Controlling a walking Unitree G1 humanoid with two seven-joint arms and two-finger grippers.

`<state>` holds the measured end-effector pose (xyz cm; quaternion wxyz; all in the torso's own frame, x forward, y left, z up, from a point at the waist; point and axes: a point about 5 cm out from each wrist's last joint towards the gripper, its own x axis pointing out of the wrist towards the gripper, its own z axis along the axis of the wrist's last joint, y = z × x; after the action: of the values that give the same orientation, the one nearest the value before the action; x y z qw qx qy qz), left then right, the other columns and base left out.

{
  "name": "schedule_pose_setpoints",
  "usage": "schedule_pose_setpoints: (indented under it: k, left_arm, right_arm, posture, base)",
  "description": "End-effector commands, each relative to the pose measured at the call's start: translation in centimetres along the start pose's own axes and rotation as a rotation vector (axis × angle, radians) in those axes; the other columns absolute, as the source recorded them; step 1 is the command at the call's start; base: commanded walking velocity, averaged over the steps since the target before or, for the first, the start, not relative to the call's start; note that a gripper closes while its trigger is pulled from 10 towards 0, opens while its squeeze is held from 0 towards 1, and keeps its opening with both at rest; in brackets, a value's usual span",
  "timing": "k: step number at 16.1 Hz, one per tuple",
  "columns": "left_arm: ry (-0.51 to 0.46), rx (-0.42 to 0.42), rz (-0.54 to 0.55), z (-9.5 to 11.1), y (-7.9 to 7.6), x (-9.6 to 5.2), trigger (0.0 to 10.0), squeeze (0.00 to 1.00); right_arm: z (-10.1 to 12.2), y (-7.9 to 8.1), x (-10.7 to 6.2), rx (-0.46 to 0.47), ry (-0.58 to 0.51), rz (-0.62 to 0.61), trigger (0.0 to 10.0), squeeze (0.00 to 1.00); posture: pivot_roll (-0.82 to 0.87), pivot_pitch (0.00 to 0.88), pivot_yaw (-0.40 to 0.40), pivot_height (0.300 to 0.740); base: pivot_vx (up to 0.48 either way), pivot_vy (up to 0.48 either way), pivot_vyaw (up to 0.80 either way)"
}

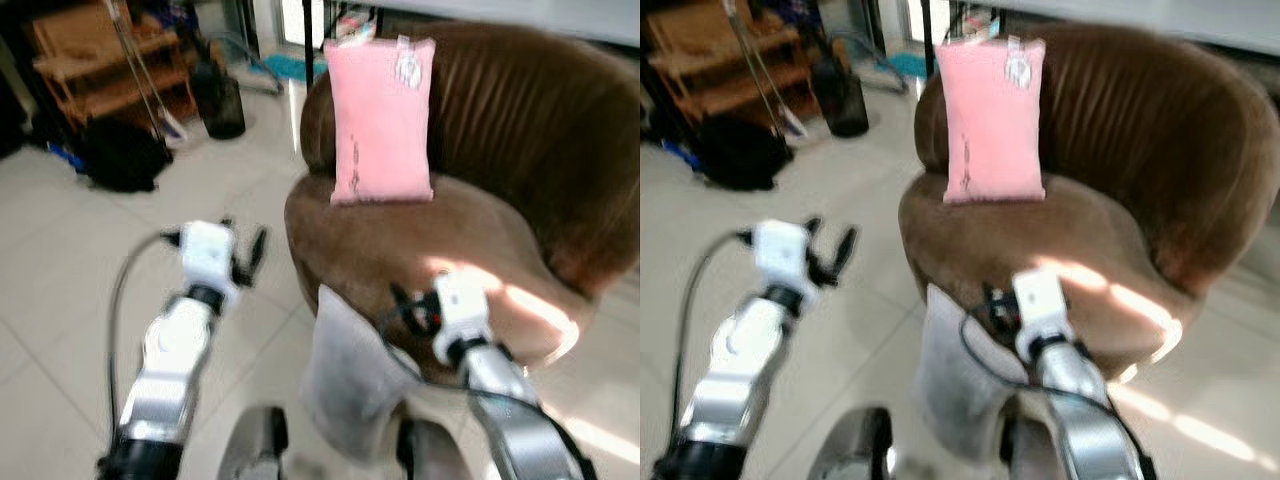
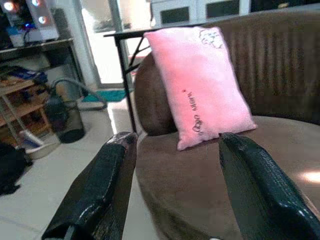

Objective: Move the pillow to the sofa from floor

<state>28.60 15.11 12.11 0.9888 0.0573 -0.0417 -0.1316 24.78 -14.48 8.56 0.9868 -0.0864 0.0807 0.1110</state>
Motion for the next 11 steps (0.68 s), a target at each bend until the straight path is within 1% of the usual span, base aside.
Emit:
schedule_pose_setpoints:
  k: [1, 3, 6, 8, 9, 11]
  left_arm:
    - [0.01, 0.016, 0.013, -0.1, 0.4, -0.2, 10.0, 0.0]
    - [0.012, 0.018, 0.007, -0.1, 0.4, -0.1, 10.0, 0.0]
    - [0.021, 0.012, 0.01, -0.5, 0.5, -0.4, 10.0, 0.0]
    - [0.025, 0.009, 0.018, -0.6, 0.7, -0.6, 10.0, 0.0]
    - [0.033, -0.002, 0.033, -0.9, 1.0, -0.8, 10.0, 0.0]
    - [0.043, -0.004, 0.035, -1.2, 0.9, -1.2, 10.0, 0.0]
  right_arm:
    - [0.3, 0.1, 0.0, 0.009, -0.009, 0.005, 10.0, 0.0]
    - [0.3, 0.2, 0.1, 0.01, -0.009, 0.011, 10.0, 0.0]
    - [0.0, 0.9, 0.4, 0.003, -0.004, 0.04, 10.0, 0.0]
    - [-0.1, 1.1, 0.6, 0.001, -0.003, 0.051, 10.0, 0.0]
    - [-0.2, 1.4, 1.0, 0.0, 0.001, 0.069, 10.0, 0.0]
    - [-0.4, 1.8, 1.5, 0.005, 0.003, 0.092, 10.0, 0.0]
  posture:
    - [-0.08, 0.0, 0.045, 0.56]
    - [-0.08, 0.0, 0.045, 0.54]
    - [-0.07, 0.0, 0.047, 0.505]
    - [-0.06, 0.0, 0.047, 0.495]
    - [-0.07, 0.012, 0.052, 0.495]
    - [-0.06, 0.025, 0.044, 0.495]
  base:
    - [0.0, 0.0, 0.0]
    - [0.0, 0.0, 0.0]
    - [0.0, 0.0, 0.0]
    - [0.0, 0.0, 0.0]
    - [0.0, 0.0, 0.0]
    - [0.0, 0.0, 0.0]
